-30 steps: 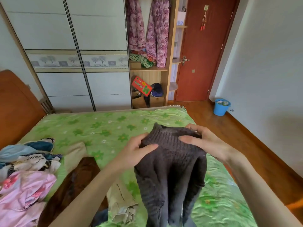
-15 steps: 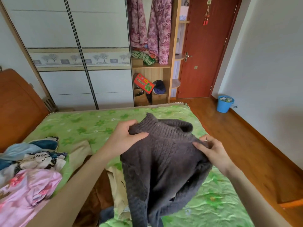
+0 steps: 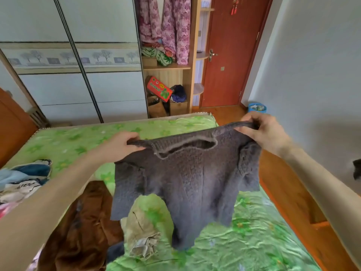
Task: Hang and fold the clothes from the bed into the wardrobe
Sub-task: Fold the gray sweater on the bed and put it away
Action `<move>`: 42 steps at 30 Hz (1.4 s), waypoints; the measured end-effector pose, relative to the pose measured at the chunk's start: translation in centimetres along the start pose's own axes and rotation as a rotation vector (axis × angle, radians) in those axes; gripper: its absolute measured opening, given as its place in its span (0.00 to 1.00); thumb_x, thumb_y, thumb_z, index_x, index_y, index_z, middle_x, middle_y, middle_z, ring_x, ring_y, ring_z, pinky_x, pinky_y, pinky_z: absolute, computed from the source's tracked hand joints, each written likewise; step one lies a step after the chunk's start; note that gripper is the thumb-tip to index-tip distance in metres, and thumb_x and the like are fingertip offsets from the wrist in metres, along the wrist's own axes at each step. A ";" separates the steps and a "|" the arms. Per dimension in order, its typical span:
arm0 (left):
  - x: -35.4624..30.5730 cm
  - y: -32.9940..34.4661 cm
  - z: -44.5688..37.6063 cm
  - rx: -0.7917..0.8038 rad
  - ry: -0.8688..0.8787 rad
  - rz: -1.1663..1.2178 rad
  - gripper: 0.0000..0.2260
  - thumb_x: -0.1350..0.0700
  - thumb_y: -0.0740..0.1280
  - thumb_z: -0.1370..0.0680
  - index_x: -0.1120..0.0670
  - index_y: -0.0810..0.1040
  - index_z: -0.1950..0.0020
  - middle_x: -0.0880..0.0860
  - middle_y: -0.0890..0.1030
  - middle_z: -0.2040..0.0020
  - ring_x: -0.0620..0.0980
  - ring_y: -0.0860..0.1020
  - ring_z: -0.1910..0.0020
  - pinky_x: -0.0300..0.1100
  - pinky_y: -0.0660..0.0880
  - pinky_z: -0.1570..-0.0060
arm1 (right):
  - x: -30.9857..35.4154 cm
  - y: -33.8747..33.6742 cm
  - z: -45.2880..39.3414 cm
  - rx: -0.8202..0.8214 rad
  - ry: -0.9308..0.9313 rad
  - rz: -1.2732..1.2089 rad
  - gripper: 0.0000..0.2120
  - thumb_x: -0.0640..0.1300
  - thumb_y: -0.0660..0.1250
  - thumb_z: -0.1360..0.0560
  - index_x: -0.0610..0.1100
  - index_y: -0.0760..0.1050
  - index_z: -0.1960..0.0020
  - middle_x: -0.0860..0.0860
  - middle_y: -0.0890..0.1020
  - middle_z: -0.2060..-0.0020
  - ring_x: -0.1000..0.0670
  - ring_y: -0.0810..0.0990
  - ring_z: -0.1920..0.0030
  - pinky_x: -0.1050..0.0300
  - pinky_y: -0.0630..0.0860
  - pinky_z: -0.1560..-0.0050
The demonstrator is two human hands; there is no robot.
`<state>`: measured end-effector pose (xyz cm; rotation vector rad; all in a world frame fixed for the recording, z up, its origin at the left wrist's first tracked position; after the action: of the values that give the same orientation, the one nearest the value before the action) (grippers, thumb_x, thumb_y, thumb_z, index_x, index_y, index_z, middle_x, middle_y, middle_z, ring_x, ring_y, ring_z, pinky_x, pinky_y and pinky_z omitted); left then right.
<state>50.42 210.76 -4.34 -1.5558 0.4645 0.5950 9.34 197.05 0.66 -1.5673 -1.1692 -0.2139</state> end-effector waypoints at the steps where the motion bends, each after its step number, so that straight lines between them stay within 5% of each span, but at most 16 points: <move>1: -0.6 0.1 -0.7 -0.042 -0.010 0.011 0.07 0.53 0.72 0.19 0.56 0.81 0.53 0.57 0.83 0.56 0.56 0.81 0.55 0.47 0.70 0.57 | -0.5 -0.5 -0.5 -0.060 -0.002 0.020 0.07 0.47 0.76 0.24 0.47 0.78 0.54 0.59 0.82 0.61 0.58 0.78 0.59 0.70 0.73 0.57; 5: -3.7 1.6 -2.1 -0.179 -0.113 0.156 0.11 0.50 0.68 0.16 0.57 0.85 0.46 0.57 0.86 0.52 0.51 0.82 0.54 0.45 0.71 0.57 | -2.8 -2.9 -2.7 -0.160 -0.154 0.185 0.09 0.54 0.71 0.21 0.51 0.74 0.52 0.54 0.81 0.61 0.47 0.80 0.57 0.47 0.78 0.54; 9: -6.0 4.0 -1.9 -0.282 -0.157 0.164 0.14 0.52 0.72 0.18 0.61 0.79 0.57 0.53 0.77 0.65 0.46 0.74 0.64 0.46 0.63 0.61 | -5.7 -5.5 -2.9 0.021 -0.432 0.315 0.13 0.59 0.59 0.16 0.52 0.76 0.44 0.60 0.79 0.56 0.45 0.82 0.53 0.46 0.78 0.55; 14: -8.8 7.3 0.3 -0.213 -0.141 0.207 0.19 0.41 0.70 0.32 0.56 0.73 0.63 0.43 0.69 0.72 0.43 0.67 0.70 0.39 0.61 0.67 | -10.5 -6.7 0.5 0.345 -0.154 0.051 0.08 0.55 0.63 0.18 0.57 0.80 0.46 0.52 0.86 0.56 0.46 0.84 0.55 0.38 0.80 0.51; 21: -11.6 7.7 3.4 0.031 -0.201 0.308 0.32 0.36 0.73 0.33 0.68 0.74 0.61 0.67 0.69 0.65 0.54 0.70 0.65 0.46 0.60 0.61 | -9.7 -9.1 5.4 0.667 0.130 -0.299 0.10 0.47 0.65 0.19 0.50 0.85 0.47 0.44 0.88 0.52 0.41 0.87 0.52 0.42 0.83 0.50; 24: -13.0 6.8 4.2 0.117 -0.267 0.289 0.32 0.27 0.74 0.34 0.58 0.83 0.62 0.61 0.78 0.66 0.53 0.77 0.66 0.43 0.66 0.64 | -8.9 -10.3 5.9 0.828 0.274 -0.465 0.13 0.47 0.66 0.21 0.45 0.86 0.43 0.39 0.87 0.49 0.37 0.87 0.49 0.44 0.84 0.48; 27: -13.9 5.9 4.3 0.192 -0.320 0.365 0.16 0.41 0.71 0.28 0.53 0.89 0.59 0.55 0.88 0.58 0.52 0.85 0.61 0.39 0.77 0.61 | -8.4 -10.7 5.1 0.802 0.344 -0.598 0.26 0.61 0.82 0.35 0.43 0.88 0.47 0.36 0.87 0.51 0.39 0.88 0.53 0.56 0.84 0.57; 29: -13.6 5.4 4.0 0.204 -0.337 0.409 0.15 0.44 0.71 0.26 0.55 0.89 0.56 0.56 0.88 0.55 0.53 0.87 0.57 0.39 0.79 0.56 | -8.7 -10.1 4.2 0.766 0.370 -0.610 0.36 0.66 0.85 0.45 0.43 0.88 0.47 0.36 0.87 0.51 0.40 0.88 0.53 0.59 0.83 0.58; 33: -10.0 7.6 1.9 0.104 -0.304 0.433 0.24 0.37 0.75 0.24 0.59 0.82 0.58 0.60 0.82 0.61 0.52 0.81 0.62 0.40 0.72 0.57 | -11.2 -5.8 2.3 0.695 0.336 -0.528 0.14 0.53 0.70 0.25 0.48 0.88 0.45 0.44 0.88 0.47 0.44 0.87 0.46 0.56 0.84 0.49; 37: -2.3 16.1 -0.7 0.003 -0.369 0.485 0.12 0.47 0.73 0.24 0.55 0.83 0.58 0.52 0.85 0.62 0.46 0.82 0.62 0.38 0.76 0.59 | -18.7 2.1 2.5 0.647 0.295 -0.293 0.16 0.54 0.64 0.20 0.43 0.84 0.47 0.42 0.86 0.49 0.40 0.83 0.45 0.55 0.76 0.48; 39: 3.0 21.7 -1.8 -0.019 -0.413 0.469 0.11 0.51 0.72 0.21 0.57 0.83 0.57 0.51 0.84 0.62 0.45 0.81 0.62 0.39 0.75 0.60 | -23.2 6.9 3.6 0.612 0.300 -0.223 0.15 0.55 0.61 0.18 0.48 0.81 0.54 0.49 0.84 0.58 0.46 0.81 0.56 0.62 0.70 0.56; 42: 10.7 30.2 -4.1 -0.036 -0.392 0.254 0.12 0.50 0.69 0.17 0.54 0.80 0.58 0.50 0.78 0.66 0.44 0.75 0.66 0.39 0.68 0.62 | -30.1 15.3 6.5 0.460 0.213 -0.045 0.18 0.58 0.57 0.14 0.51 0.74 0.58 0.49 0.74 0.68 0.48 0.74 0.66 0.54 0.68 0.63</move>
<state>40.48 205.05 -34.53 -1.3787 0.3534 1.0849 3.24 187.28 -31.79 -1.0873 -1.0011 -0.1254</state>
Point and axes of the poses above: each hand's wrist, its own z-axis away from the middle knuckle, its own y-axis out of the palm, x = y × z, the point moved 2 cm from there along -z, towards the middle knuckle
